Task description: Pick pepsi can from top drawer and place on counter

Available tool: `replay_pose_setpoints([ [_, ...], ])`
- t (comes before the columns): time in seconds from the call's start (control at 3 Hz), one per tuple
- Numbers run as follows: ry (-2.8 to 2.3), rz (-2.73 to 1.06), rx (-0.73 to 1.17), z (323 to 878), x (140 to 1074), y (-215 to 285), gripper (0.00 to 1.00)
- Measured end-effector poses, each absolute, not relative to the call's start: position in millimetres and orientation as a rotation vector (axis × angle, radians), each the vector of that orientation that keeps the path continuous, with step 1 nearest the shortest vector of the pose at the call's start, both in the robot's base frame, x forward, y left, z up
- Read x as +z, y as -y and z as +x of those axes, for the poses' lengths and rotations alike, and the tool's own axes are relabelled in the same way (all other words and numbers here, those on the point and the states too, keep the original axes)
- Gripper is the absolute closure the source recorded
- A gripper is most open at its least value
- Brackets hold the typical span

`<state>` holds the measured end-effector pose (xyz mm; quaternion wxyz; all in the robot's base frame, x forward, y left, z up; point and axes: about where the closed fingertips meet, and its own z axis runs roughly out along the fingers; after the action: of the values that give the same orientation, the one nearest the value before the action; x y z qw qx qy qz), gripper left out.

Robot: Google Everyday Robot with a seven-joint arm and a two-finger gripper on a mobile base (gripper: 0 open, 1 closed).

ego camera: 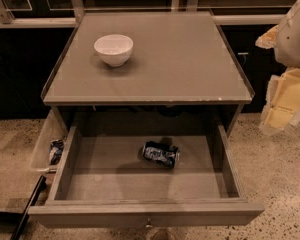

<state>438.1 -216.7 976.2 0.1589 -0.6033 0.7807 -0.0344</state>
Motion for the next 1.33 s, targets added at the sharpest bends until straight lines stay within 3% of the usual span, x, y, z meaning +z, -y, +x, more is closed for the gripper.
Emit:
replay_pose_setpoints([
  [0.67,-2.248,-1.719,-0.057,440.7,949.2,215.2,0.0],
  [1.33,-2.272,-1.688,0.094,431.9,817.8,201.1,0.0],
])
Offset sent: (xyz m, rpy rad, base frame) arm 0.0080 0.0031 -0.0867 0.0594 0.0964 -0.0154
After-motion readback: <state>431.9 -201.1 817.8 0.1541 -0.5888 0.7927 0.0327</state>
